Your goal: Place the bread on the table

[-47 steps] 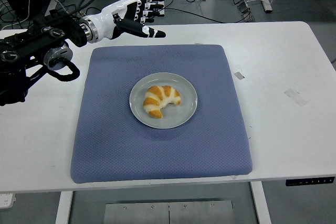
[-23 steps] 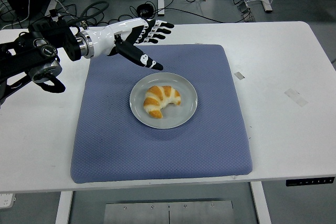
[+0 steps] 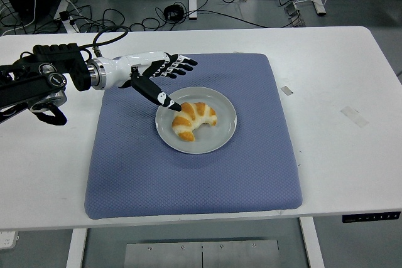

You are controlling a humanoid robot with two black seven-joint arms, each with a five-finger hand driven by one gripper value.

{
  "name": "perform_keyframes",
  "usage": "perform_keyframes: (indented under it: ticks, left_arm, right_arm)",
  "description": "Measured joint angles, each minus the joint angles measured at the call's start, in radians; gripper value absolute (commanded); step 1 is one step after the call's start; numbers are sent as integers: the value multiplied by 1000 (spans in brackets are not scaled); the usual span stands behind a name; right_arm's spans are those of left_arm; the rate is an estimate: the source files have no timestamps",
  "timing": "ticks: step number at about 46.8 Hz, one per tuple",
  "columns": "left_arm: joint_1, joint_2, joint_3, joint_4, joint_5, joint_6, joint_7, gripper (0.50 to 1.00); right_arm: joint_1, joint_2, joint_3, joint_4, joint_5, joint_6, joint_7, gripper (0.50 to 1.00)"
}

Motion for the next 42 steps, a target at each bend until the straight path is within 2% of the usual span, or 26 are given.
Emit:
perform_keyframes:
  ticks: [8, 23, 32, 42]
  left_arm:
    - [-22, -12, 36, 1, 22, 1, 1, 960]
    - [-24, -66, 51, 3, 103, 9, 8, 957]
    - [-15, -75, 66, 12, 148, 15, 9, 952]
    - [0, -99, 63, 23, 152, 52, 6, 952]
  right_arm:
    - [0, 0, 0, 0, 0, 0, 1, 1000]
    - [0, 0, 0, 0, 0, 0, 1, 1000]
    - [0, 0, 0, 0, 0, 0, 0, 1000]
    - [0, 0, 0, 0, 0, 0, 0, 1000]
